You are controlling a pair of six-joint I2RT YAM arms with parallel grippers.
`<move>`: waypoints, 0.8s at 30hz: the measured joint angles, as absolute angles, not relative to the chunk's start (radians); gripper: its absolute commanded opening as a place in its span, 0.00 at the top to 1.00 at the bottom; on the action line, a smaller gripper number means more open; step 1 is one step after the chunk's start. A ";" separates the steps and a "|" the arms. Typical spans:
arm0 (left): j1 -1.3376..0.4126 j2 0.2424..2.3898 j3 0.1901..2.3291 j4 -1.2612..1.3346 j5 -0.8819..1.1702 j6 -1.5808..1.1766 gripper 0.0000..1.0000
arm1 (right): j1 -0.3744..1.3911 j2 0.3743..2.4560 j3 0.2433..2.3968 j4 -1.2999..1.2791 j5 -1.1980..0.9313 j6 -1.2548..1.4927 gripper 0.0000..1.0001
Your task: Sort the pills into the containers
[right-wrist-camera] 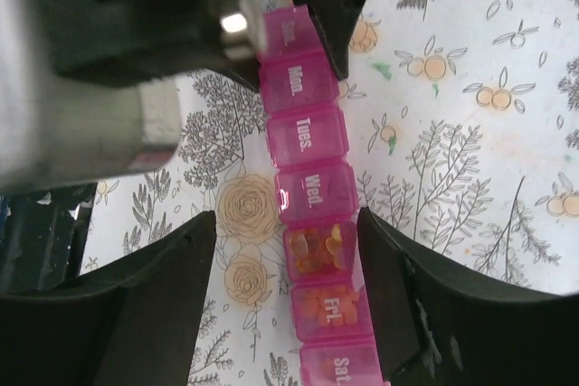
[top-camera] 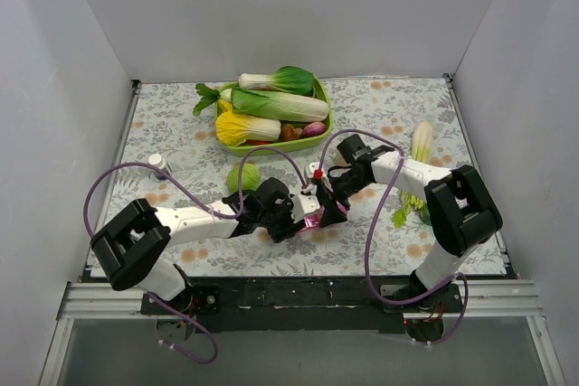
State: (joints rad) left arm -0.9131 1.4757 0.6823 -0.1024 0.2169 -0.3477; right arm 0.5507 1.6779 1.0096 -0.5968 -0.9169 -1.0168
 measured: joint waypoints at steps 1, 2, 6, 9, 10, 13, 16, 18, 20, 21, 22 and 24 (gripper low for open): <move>-0.913 1.477 0.684 -0.103 0.216 -0.350 0.81 | 0.550 1.678 1.008 -0.596 -0.910 -1.014 0.32; -0.913 1.478 0.685 -0.103 0.215 -0.352 0.81 | 0.549 1.678 1.004 -0.595 -0.899 -1.005 0.34; -0.913 1.478 0.686 -0.105 0.208 -0.354 0.82 | 0.550 1.678 0.990 -0.596 -0.879 -0.979 0.37; -0.913 1.480 0.687 -0.105 0.206 -0.356 0.82 | 0.549 1.678 0.975 -0.591 -0.881 -0.957 0.40; -0.913 1.480 0.687 -0.106 0.206 -0.356 0.82 | 0.549 1.678 0.970 -0.583 -0.885 -0.948 0.41; -0.913 1.481 0.688 -0.105 0.206 -0.365 0.82 | 0.550 1.678 0.941 -0.574 -0.878 -0.925 0.46; -0.913 1.482 0.690 -0.105 0.206 -0.371 0.82 | 0.550 1.678 0.936 -0.567 -0.882 -0.893 0.50; -0.913 1.482 0.690 -0.105 0.206 -0.374 0.82 | 0.550 1.679 0.936 -0.565 -0.878 -0.872 0.53; -0.913 1.482 0.690 -0.105 0.206 -0.375 0.82 | 0.550 1.680 0.937 -0.568 -0.877 -0.858 0.55; -0.913 1.482 0.690 -0.105 0.206 -0.375 0.82 | 0.550 1.680 0.940 -0.575 -0.877 -0.850 0.58; -0.913 1.482 0.690 -0.105 0.206 -0.376 0.82 | 0.550 1.680 0.944 -0.581 -0.874 -0.846 0.60; -0.913 1.482 0.690 -0.105 0.206 -0.379 0.82 | 0.545 1.680 0.954 -0.598 -0.865 -0.837 0.68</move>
